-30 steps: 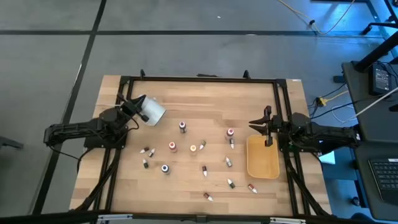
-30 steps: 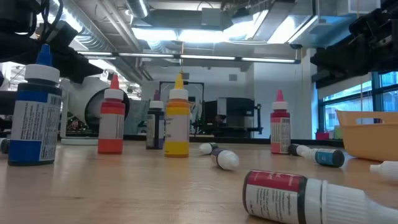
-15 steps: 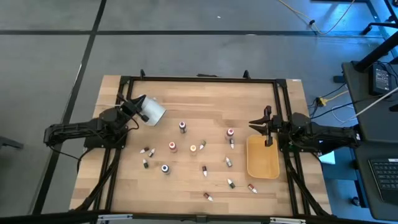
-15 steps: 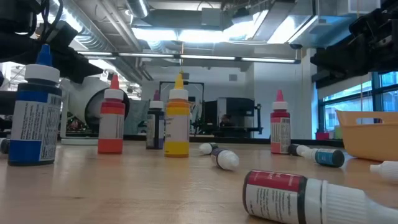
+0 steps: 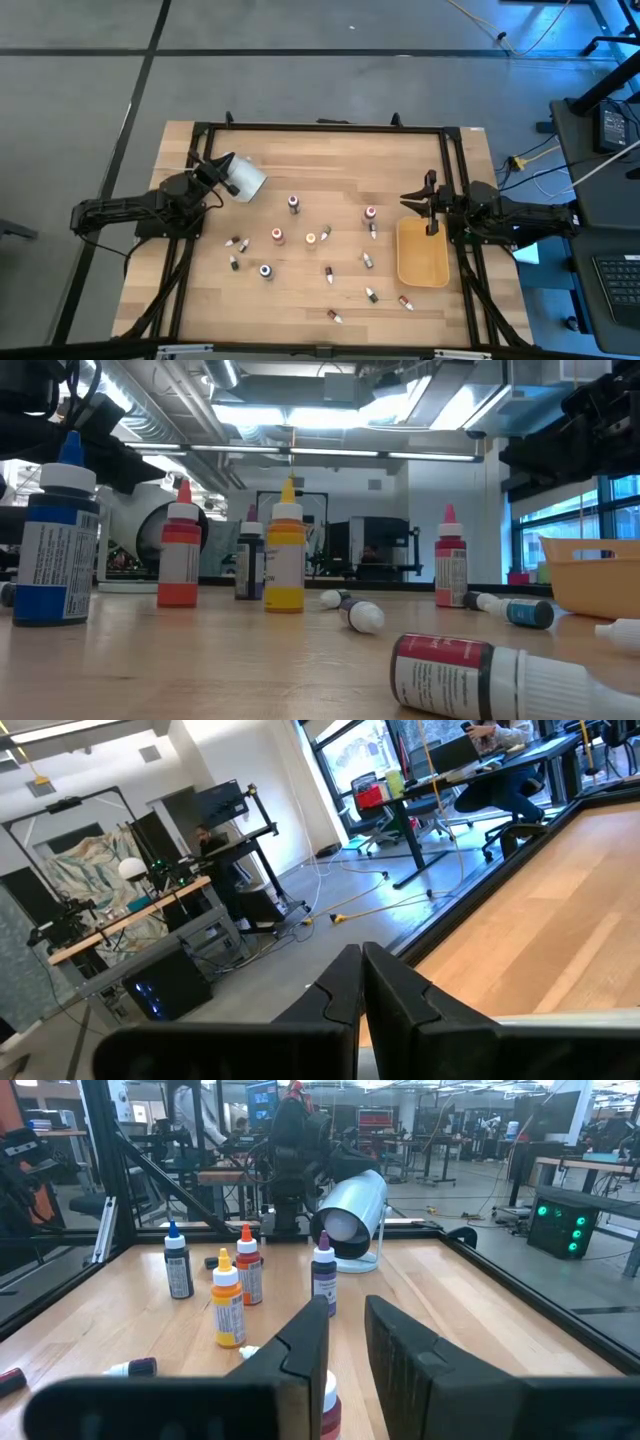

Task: Pick & Place food coloring

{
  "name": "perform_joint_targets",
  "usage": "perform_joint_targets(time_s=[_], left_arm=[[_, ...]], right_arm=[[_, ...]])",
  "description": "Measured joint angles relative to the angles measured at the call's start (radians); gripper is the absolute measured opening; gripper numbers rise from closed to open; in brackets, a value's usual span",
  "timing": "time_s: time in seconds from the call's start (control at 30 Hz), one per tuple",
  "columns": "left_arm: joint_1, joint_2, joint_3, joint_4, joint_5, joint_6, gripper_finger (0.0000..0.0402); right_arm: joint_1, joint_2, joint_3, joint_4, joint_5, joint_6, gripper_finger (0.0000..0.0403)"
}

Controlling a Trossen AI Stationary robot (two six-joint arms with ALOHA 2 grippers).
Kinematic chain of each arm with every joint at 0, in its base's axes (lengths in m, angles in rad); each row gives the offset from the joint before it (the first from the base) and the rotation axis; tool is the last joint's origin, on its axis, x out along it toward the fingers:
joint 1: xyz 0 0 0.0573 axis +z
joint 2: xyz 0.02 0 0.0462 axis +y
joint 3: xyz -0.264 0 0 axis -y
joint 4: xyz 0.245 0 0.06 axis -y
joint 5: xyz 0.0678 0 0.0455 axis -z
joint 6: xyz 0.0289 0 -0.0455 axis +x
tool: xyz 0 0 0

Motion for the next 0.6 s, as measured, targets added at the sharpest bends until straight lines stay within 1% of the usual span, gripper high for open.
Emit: perform_joint_targets(time_s=[0.6], left_arm=[[0.0, 0.0, 0.0, 0.0, 0.0, 0.0, 0.0012]], right_arm=[[0.0, 0.0, 0.0, 0.0, 0.0, 0.0, 0.0074]])
